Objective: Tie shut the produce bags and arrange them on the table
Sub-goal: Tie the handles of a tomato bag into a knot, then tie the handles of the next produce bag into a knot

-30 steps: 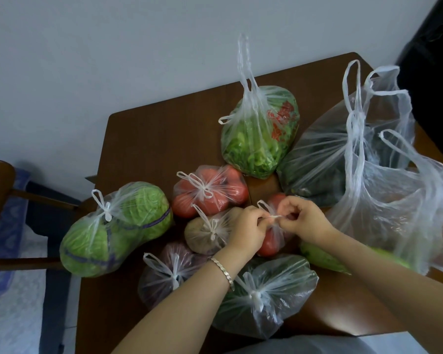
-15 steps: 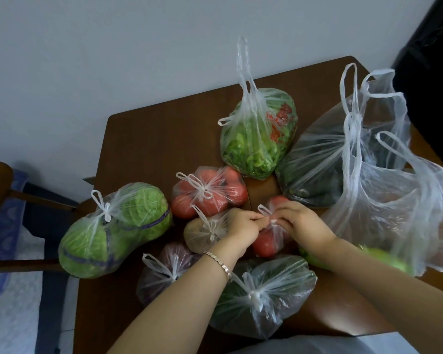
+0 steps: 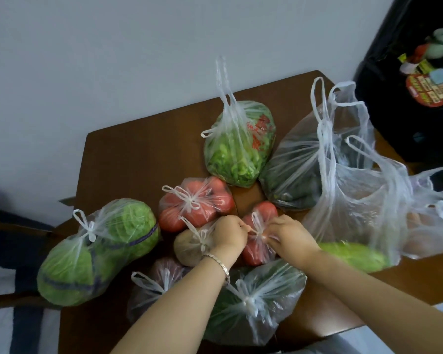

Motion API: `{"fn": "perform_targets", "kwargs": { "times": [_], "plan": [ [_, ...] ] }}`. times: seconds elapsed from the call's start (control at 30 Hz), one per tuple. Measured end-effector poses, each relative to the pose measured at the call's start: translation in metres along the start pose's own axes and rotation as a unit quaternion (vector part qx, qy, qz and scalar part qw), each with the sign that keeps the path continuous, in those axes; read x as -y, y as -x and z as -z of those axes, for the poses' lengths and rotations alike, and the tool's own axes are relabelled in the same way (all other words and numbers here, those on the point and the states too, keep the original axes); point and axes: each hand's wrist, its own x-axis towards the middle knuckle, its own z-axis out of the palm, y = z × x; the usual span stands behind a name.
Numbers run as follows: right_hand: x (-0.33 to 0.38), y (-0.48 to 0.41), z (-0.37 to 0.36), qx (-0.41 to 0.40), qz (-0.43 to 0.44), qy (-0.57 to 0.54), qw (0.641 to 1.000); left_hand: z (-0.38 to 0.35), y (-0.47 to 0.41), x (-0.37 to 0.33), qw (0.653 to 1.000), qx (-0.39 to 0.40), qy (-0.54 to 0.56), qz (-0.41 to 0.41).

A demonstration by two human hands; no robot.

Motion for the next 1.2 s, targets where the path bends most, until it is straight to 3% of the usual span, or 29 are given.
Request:
{"fn": "perform_targets", "kwargs": {
  "times": [0.1,0.2,0.3,0.4,0.5,0.63,0.7,0.77,0.83,0.87,0.93,1.0,1.07,1.13,1.2],
  "plan": [
    [0.006,0.002,0.025,0.001,-0.042,-0.044,0.998,0.009,-0.003,-0.015,0.988,-0.044,-0.121,-0.084],
    [0.011,0.015,0.064,-0.099,-0.040,-0.067,0.992,0.014,-0.001,-0.041,0.979,-0.065,-0.097,-0.164],
    [0.002,0.030,0.105,-0.215,-0.044,-0.079,0.972,0.008,0.002,-0.074,0.979,0.033,0.031,-0.201],
    [-0.028,0.033,0.133,-0.268,-0.083,-0.033,0.959,-0.010,0.008,-0.105,0.971,0.131,0.072,-0.184],
    [-0.074,0.029,0.152,-0.244,-0.205,0.028,0.947,-0.030,0.011,-0.135,0.964,0.155,0.144,-0.162],
    [-0.126,0.029,0.157,-0.088,-0.311,0.122,0.939,-0.048,0.012,-0.168,0.971,0.088,0.155,-0.161],
    [-0.149,0.031,0.154,-0.032,-0.295,0.107,0.949,-0.056,0.014,-0.181,0.974,0.045,0.149,-0.164],
    [-0.162,0.034,0.151,-0.031,-0.232,0.066,0.970,-0.058,0.018,-0.190,0.968,0.006,0.197,-0.158],
    [-0.168,0.039,0.150,-0.083,-0.159,-0.056,0.982,-0.058,0.027,-0.195,0.937,-0.018,0.326,-0.127],
    [-0.168,0.043,0.152,-0.111,-0.128,-0.151,0.974,-0.057,0.033,-0.195,0.904,-0.015,0.414,-0.103],
    [-0.165,0.050,0.156,-0.146,-0.086,-0.370,0.913,-0.054,0.043,-0.191,0.805,0.025,0.590,-0.059],
    [-0.164,0.054,0.159,-0.133,-0.078,-0.548,0.822,-0.050,0.050,-0.182,0.695,0.063,0.716,-0.025],
    [-0.159,0.055,0.159,-0.088,-0.092,-0.680,0.723,-0.051,0.054,-0.173,0.618,0.048,0.784,0.003],
    [-0.151,0.053,0.157,-0.044,-0.099,-0.769,0.630,-0.053,0.060,-0.171,0.598,0.040,0.800,0.036],
    [-0.140,0.050,0.154,-0.023,-0.105,-0.789,0.604,-0.056,0.062,-0.171,0.604,0.049,0.792,0.075]
  ]
}}
